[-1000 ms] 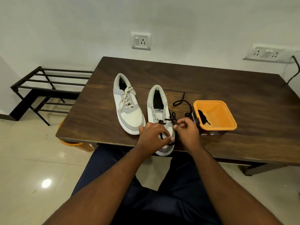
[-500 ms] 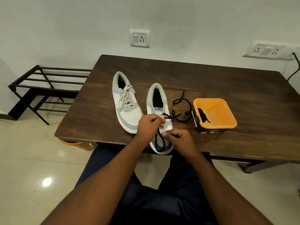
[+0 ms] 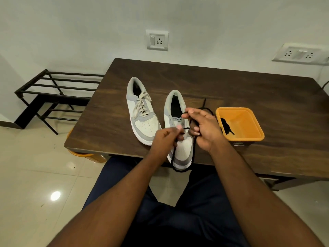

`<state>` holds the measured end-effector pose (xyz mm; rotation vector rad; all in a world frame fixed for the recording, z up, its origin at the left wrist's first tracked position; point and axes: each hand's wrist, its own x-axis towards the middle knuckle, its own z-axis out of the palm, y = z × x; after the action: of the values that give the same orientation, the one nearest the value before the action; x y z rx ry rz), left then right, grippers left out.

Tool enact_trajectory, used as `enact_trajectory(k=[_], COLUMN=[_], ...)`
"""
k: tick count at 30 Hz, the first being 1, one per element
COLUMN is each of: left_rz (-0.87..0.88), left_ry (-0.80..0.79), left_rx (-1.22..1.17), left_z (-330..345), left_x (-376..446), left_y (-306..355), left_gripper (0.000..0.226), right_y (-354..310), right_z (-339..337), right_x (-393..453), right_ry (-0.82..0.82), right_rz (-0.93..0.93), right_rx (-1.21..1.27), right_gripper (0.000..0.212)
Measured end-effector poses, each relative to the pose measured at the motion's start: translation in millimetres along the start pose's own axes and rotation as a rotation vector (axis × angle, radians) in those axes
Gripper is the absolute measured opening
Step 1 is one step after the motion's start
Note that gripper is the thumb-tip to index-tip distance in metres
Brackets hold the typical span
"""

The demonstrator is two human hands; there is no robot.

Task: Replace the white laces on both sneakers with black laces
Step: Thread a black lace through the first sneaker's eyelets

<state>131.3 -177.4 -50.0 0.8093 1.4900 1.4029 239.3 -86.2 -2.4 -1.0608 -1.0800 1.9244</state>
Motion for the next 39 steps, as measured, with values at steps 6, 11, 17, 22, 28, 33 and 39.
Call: enact_trajectory(k=[6, 11, 17, 22, 28, 33, 39], left_rz=[-0.236, -0.242, -0.296, -0.183, -0.144, -0.143, -0.182], left_ry=[0.194, 0.226, 0.225, 0.464, 0.402, 0.414, 0.397], left_rx=[-0.417, -0.462, -0.4, -0.061, 0.24, 0.213, 0.097], left_z=[-10.2, -8.2, -4.5, -11.3, -5.0, -12.2, -17.2], left_x=[18.5, 16.5, 17.3, 37.5, 50.5, 49.1, 44.9], left_y=[8.8, 2.3, 2.2, 0.6, -0.4, -1.5, -6.6], left_gripper=[0.014, 0.002, 0.008, 0.011, 0.036, 0.022, 0.032], right_y=[28.6, 40.0, 46.6, 47.9, 56.4, 66.9, 72.6], right_z=[-10.7, -15.4, -1.1, -3.0, -6.8, -0.6, 1.2], right_x=[-13.8, -8.7, 2.9, 18.7, 28.0, 34.4, 41.1], right_ry=[-0.133, -0.053, -0.006, 0.195, 0.137, 0.054, 0.047], right_rz=[0.064, -0.047, -0.195, -0.244, -0.437, -0.524, -0.466], right_rx=[-0.219, -0.443, -0.342, -0.426, -0.956, -1.092, -1.023], right_gripper=[0.012, 0.011, 0.019, 0.013, 0.01, 0.013, 0.014])
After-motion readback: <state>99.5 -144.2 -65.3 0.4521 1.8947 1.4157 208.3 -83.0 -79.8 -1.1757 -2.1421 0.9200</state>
